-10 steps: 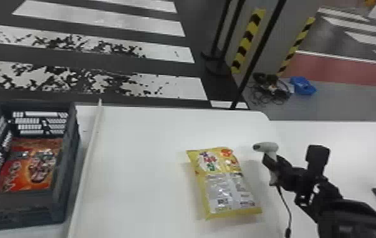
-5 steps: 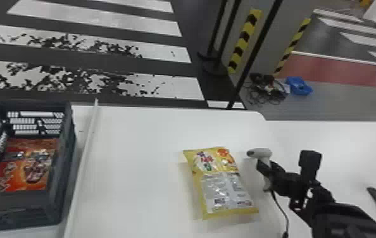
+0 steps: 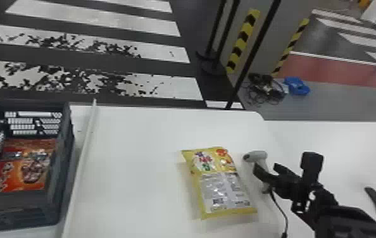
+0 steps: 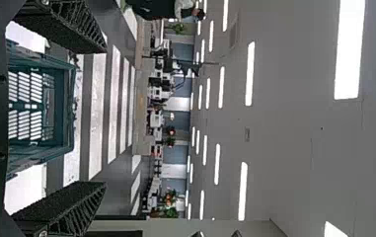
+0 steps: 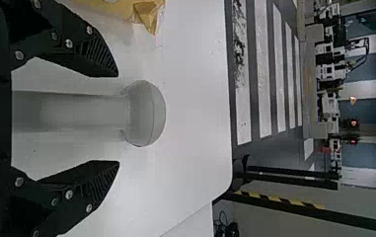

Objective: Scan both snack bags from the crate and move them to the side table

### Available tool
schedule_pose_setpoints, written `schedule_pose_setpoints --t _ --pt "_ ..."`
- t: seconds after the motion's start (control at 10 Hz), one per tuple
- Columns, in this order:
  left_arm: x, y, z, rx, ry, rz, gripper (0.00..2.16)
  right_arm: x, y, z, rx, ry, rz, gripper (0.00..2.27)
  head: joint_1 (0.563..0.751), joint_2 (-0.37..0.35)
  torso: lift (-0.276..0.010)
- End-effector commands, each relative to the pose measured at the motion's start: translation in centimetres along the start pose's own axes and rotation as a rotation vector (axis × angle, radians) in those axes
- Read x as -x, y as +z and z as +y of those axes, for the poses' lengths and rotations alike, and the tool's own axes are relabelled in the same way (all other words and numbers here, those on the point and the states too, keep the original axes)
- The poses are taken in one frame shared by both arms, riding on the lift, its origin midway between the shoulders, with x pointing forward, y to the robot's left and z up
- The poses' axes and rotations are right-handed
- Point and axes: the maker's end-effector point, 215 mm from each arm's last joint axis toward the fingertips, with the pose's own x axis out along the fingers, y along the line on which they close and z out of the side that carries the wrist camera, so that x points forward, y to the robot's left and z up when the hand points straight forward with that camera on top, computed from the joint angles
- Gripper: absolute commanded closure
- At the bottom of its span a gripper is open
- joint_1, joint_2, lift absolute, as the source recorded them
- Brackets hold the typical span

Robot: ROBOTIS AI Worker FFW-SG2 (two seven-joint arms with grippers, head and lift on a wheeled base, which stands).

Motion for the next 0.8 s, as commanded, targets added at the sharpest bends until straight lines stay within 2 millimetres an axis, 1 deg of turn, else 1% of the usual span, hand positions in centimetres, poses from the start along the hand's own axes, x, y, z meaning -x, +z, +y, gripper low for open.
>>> schedule_pose_setpoints --t 0.0,0.1,0.2,0.3,0.4,0.5,0.6,0.7 --pt "-0.1 0.0 -0.2 0.000 -0.005 0.005 0.03 3.0 1.5 1.3 -0.036 0.031 -0.029 0.13 0.695 -0.311 -0.095" --pt "-0.2 -0.2 -0.5 0.003 -0.013 0.010 0.03 5.0 2.3 4.1 -0.023 0.069 -0.031 0.13 0.695 -0.318 -0.095" --pt "-0.3 -0.1 -0.9 0.006 -0.021 0.010 0.03 6.1 2.6 6.7 -0.030 0.110 -0.025 0.13 0.695 -0.308 -0.095" --pt "-0.4 0.1 -1.0 0.005 -0.025 0.009 0.03 6.5 2.3 8.9 -0.030 0.144 0.000 0.13 0.695 -0.280 -0.095" --pt "-0.3 0.0 -1.0 0.005 -0.025 0.015 0.03 6.9 2.4 11.4 -0.029 0.195 0.006 0.13 0.695 -0.246 -0.095" --pt "-0.2 -0.7 -0.8 0.000 -0.022 0.035 0.03 7.0 1.7 14.3 -0.036 0.250 0.020 0.13 0.695 -0.229 -0.095" --pt "-0.1 -2.0 -0.8 -0.003 -0.020 0.078 0.03 6.8 1.3 16.3 -0.019 0.278 0.009 0.13 0.695 -0.189 -0.095" --pt "0.0 -2.3 -0.7 -0.004 -0.019 0.085 0.03 6.1 0.2 17.6 0.022 0.286 0.032 0.13 0.695 -0.144 -0.095"
